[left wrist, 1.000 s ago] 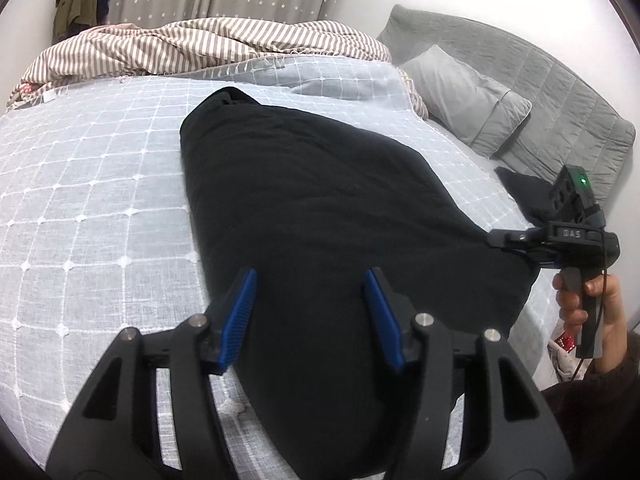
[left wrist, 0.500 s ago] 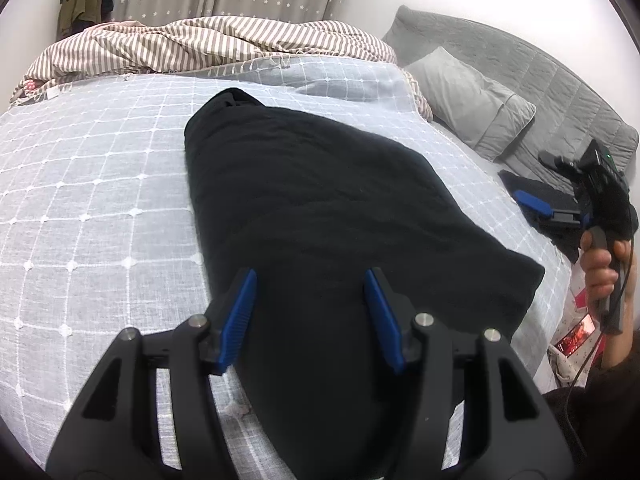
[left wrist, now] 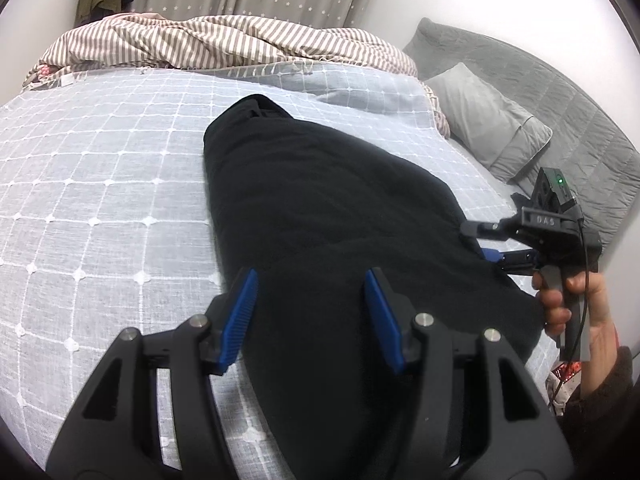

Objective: Fold large clothes

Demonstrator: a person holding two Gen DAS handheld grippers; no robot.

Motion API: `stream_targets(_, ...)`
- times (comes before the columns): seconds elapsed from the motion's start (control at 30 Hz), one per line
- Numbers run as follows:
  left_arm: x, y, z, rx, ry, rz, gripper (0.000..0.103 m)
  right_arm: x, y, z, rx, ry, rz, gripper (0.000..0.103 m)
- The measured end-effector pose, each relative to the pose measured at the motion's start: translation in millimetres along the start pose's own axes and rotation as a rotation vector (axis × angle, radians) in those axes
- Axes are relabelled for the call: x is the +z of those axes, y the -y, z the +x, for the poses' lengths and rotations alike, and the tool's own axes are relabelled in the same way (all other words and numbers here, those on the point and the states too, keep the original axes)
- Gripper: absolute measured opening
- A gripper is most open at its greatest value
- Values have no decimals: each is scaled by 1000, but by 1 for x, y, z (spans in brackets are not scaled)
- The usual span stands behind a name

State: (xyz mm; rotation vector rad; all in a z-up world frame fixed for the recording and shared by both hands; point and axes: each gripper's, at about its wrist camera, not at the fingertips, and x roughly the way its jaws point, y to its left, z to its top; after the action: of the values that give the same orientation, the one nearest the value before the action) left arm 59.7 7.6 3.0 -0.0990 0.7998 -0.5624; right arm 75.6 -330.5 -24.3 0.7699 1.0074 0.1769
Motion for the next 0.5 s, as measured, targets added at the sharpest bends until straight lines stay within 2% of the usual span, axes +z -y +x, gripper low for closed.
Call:
stream_targets(0.03, 0, 0, 0, 4, 3, -1, 57, 0, -8, 3, 10, -17, -32, 16)
stream_targets(0.07, 1, 1, -2, 10, 16, 2, 57, 0, -15, 1, 24, -12, -55, 14)
stream_targets(0.1, 3, 2, -4, 12, 31, 6, 57, 0, -24, -7, 45, 20, -80, 13)
stream_targets(0.2, 5, 7, -12, -20, 71, 22, 57, 6, -46, -56, 134, 195, -143, 12)
stream_targets(0.23, 5, 9, -12, -48, 67, 22, 57, 8, -47, -68, 84, 245, -169, 12)
stream_targets(0.27, 3, 10, -9, -72, 47, 21, 57, 10, -43, -68, -6, 264, -182, 14)
stream_targets(0.33, -4, 14, 3, -87, -15, 16, 57, 11, -13, -50, -133, 212, -123, 19)
stream_targets(0.37, -8, 15, 9, -83, -34, 14, 58, 10, 6, -38, -154, 149, -62, 22)
stream_targets(0.4, -10, 17, 13, -72, -41, 18, 59, 9, 17, -33, -147, 111, -21, 28)
stream_targets(0.43, -11, 19, 13, -58, -33, 28, 60, 7, 26, -35, -108, 94, 18, 28)
stream_targets(0.5, -10, 20, 13, -48, -28, 34, 61, 2, 27, -55, -66, 130, 26, 29)
